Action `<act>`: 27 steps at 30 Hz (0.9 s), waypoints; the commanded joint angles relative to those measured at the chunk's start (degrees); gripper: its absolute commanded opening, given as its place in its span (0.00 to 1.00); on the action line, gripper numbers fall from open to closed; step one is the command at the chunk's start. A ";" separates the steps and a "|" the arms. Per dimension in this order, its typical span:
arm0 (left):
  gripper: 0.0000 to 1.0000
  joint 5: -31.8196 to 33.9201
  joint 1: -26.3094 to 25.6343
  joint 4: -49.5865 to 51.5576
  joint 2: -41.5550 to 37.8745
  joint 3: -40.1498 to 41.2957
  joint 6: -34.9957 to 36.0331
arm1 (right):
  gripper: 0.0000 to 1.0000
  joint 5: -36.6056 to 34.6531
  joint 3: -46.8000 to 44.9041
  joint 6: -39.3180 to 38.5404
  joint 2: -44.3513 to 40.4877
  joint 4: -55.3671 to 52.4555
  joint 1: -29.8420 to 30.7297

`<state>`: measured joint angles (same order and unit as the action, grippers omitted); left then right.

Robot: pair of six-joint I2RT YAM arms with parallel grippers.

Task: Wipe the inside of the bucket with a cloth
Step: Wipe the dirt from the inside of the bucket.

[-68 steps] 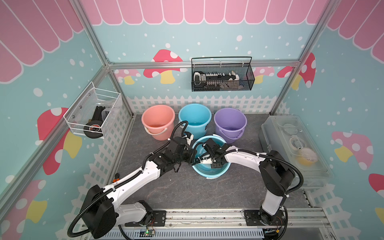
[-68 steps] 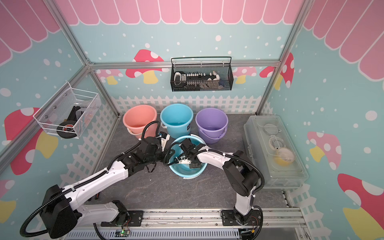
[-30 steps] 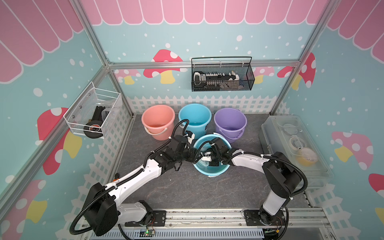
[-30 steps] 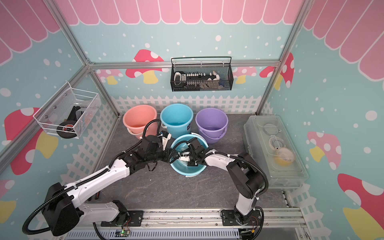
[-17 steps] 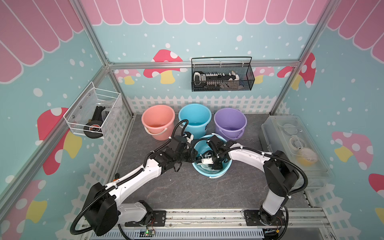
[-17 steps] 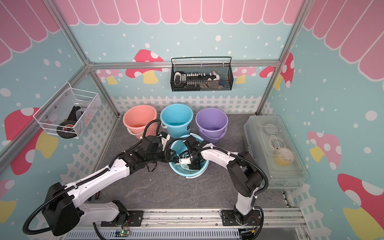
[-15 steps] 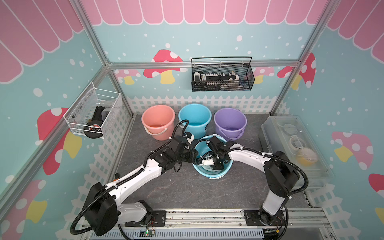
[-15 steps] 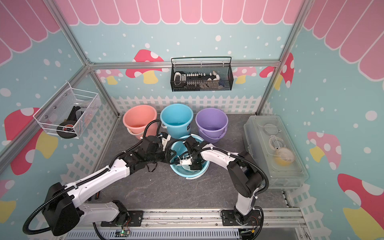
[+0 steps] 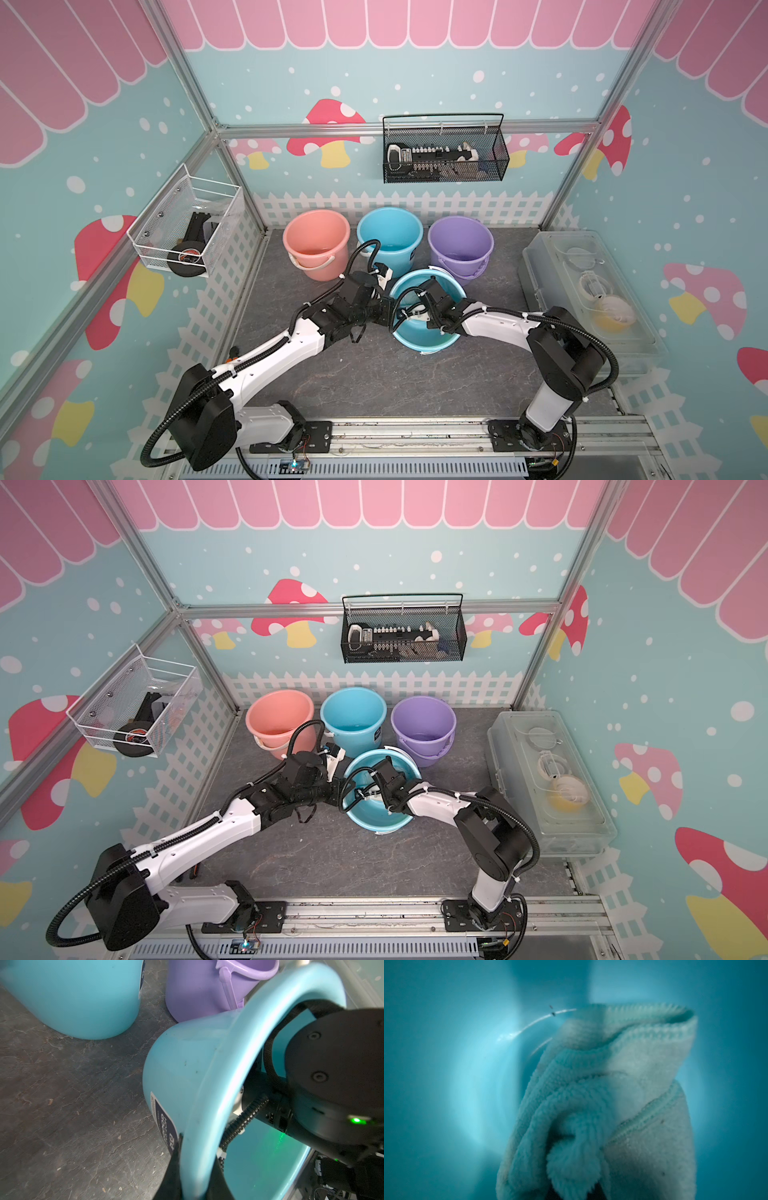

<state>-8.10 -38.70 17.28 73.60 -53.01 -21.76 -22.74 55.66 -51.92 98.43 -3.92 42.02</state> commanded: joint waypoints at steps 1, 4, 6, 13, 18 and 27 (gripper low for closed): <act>0.00 -7.49 -1.30 2.28 -0.99 0.12 0.83 | 0.00 -2.39 -2.44 2.16 -0.77 15.80 -1.30; 0.00 -7.63 -1.34 2.24 -0.67 -0.01 0.86 | 0.00 4.05 -3.48 6.64 -1.87 18.88 -1.30; 0.00 -7.75 -1.30 2.28 -0.60 -0.14 0.97 | 0.00 8.83 -4.02 9.60 -2.23 20.25 -1.29; 0.00 -7.86 -1.29 2.25 -0.32 -0.68 0.95 | 0.00 25.30 -3.85 14.79 -2.95 16.65 -1.33; 0.00 -5.37 -1.35 3.35 -0.08 -1.67 0.53 | 0.00 36.00 -2.07 11.49 -4.49 3.39 -1.32; 0.00 -3.82 0.01 7.37 1.01 -4.39 -0.67 | 0.00 33.28 -2.72 4.25 -13.36 -11.52 -1.33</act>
<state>-9.65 -38.98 21.91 73.97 -55.02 -22.31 9.30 52.34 -44.38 89.25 -10.79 40.86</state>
